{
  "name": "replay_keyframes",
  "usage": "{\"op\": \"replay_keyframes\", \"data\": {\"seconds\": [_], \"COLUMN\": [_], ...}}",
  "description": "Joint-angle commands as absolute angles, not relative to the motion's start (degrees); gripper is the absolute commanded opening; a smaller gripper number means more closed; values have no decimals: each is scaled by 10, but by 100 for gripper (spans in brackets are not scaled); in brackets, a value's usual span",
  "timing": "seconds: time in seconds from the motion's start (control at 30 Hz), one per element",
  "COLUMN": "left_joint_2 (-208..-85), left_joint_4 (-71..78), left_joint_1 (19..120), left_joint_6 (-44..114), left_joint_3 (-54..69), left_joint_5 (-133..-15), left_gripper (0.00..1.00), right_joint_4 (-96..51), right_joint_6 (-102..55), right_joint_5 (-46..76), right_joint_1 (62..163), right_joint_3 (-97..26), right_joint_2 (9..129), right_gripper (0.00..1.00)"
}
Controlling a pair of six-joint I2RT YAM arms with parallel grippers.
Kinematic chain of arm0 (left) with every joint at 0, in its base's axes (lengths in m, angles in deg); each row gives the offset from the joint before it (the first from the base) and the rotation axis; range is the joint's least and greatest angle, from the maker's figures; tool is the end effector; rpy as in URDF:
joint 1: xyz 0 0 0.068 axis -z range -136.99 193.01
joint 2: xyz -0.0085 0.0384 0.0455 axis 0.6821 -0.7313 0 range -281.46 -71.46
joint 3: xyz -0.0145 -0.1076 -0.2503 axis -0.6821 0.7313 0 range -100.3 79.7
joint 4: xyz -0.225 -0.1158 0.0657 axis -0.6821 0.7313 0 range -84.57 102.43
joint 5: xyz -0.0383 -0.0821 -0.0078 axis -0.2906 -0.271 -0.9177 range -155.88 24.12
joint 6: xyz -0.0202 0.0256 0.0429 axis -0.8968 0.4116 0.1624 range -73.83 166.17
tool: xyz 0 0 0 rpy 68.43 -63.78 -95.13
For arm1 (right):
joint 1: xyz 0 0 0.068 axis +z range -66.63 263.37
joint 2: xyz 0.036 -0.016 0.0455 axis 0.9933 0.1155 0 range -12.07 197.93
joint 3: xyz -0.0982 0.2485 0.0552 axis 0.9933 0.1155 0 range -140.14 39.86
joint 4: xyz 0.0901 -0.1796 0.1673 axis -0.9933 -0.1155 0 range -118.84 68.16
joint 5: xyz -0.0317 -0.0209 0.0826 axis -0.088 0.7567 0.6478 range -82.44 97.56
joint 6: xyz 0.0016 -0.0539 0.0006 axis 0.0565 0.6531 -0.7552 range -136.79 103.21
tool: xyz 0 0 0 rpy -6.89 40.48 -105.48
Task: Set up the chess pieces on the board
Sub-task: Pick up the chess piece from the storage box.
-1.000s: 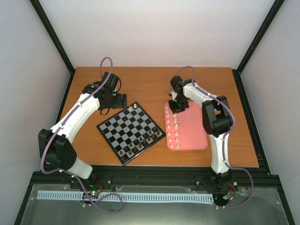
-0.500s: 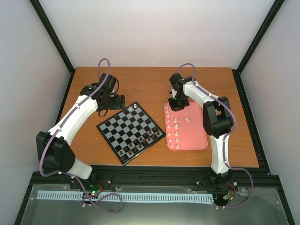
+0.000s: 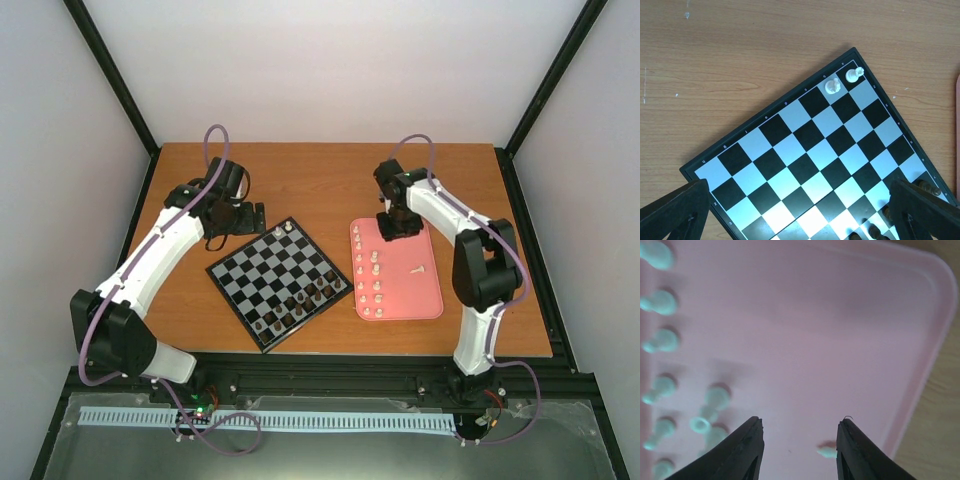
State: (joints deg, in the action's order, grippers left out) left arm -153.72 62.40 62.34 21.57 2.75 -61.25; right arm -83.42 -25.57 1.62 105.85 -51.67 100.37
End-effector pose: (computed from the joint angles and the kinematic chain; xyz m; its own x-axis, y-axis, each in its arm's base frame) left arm 0.2698 -0.0917 0.3152 -0.8821 -0.1303 -0.4526 -0.0799 0.9885 -0.1287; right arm 0.3575 0.1439 0.2177 -0.9615 -0.2336 -0.1447 -0.2237 0.9713 -0.0813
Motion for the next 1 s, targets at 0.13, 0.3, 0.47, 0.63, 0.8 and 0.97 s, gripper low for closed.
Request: {"op": "replay_keyframes", "data": {"seconds": [0.13,0.3,0.47,0.63,0.8,0.97], "left_joint_2": [-1525,-1526,-1525,-1520,-1515,-1521], "left_joint_4": [618,617,612,615,615,610], "left_joint_1": [621,621,621,621,621,621], "left_joint_6": [226,225,218,217,216,213], "left_joint_3": [14,10,13,15,28,36], "left_joint_5": [-630,-638,-647,-643,-643,-651], "left_gripper": [100,100,100,100,100,100], "right_joint_4": [-831,-835,-822,-802,-784,-765], "right_joint_6": [-265,-209,-201,-215,-237,-266], "right_joint_5": [-10,-8,28,89,83,91], "right_joint_1": [1041,1039,1033,1034,1038,1043], "right_joint_3": [-380,-338,-319,-299,-268,-253], "right_joint_2": [883,861,867,901,906,912], "right_gripper": [41,41,46,45,45,45]}}
